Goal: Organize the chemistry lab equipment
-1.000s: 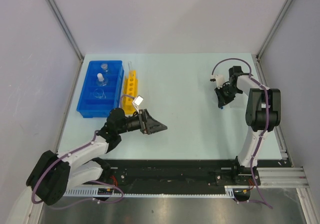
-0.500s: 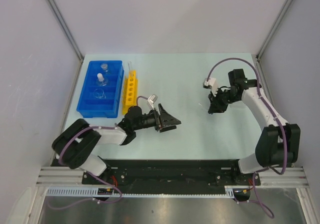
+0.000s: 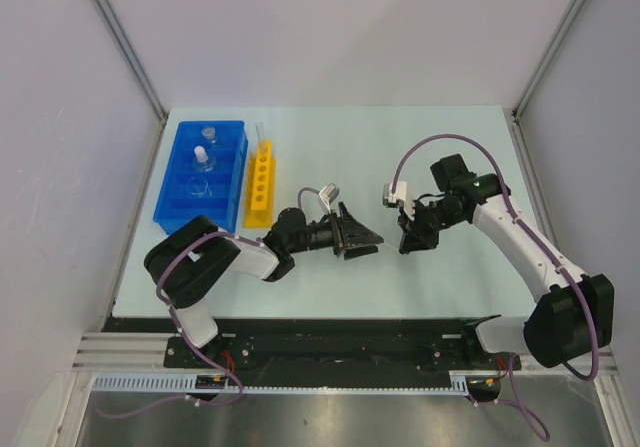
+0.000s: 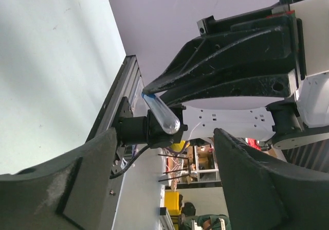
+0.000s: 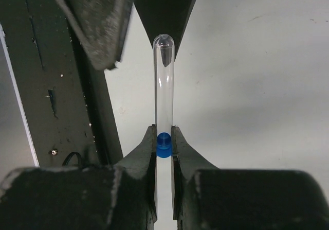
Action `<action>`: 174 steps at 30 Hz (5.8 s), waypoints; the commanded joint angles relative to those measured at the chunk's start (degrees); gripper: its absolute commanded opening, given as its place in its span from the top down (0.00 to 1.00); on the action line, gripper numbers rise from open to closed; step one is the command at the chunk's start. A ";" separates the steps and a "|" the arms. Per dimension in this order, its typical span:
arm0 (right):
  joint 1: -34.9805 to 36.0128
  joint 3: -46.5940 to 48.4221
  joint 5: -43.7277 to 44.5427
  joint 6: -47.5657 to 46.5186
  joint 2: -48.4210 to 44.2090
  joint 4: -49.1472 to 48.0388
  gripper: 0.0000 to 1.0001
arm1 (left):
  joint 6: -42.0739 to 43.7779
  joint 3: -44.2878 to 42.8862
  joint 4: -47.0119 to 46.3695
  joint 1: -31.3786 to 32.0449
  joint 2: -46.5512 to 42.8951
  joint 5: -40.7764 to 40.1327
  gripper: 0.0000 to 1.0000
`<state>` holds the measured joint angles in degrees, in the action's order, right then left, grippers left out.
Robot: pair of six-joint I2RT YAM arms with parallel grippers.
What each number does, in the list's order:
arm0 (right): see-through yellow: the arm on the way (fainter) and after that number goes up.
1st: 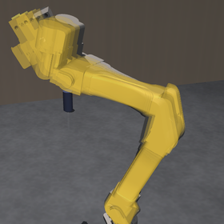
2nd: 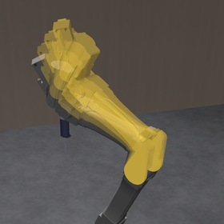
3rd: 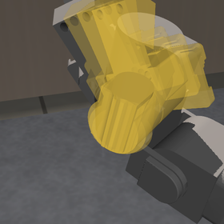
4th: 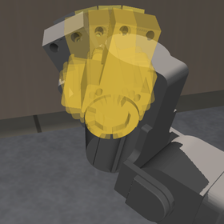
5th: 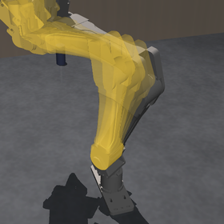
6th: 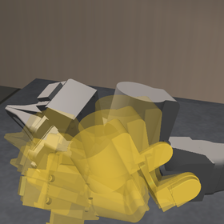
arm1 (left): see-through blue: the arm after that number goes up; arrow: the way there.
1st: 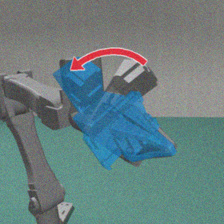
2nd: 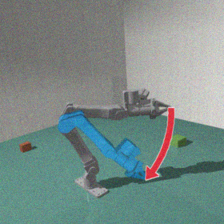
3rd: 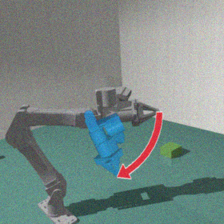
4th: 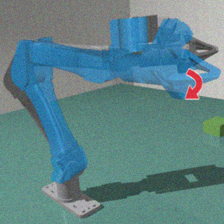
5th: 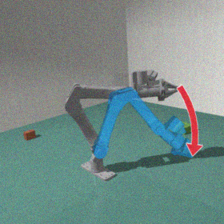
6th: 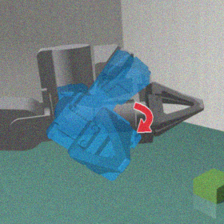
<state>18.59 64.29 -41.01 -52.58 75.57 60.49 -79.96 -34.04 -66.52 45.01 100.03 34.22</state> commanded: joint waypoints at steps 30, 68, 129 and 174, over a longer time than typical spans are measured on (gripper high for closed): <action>2.94 -4.35 3.84 1.86 -2.27 -3.97 0.93 | 14.41 -10.61 24.00 4.99 -4.40 -4.86 0.74; -14.46 -3.29 -24.64 78.84 -8.69 -42.02 0.31 | -3.53 -4.01 -16.36 5.87 -7.13 -28.68 0.84; -30.98 2.50 28.35 30.08 1.15 -26.39 0.88 | 70.73 -14.92 93.50 -20.93 -48.60 -29.19 0.00; -33.27 12.52 29.41 32.28 23.22 -27.36 0.86 | 73.81 -10.43 93.15 -20.85 -51.25 -29.73 0.00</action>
<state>-14.48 74.61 -13.30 -19.25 98.24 33.80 -8.93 -44.36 27.59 24.03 48.73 4.23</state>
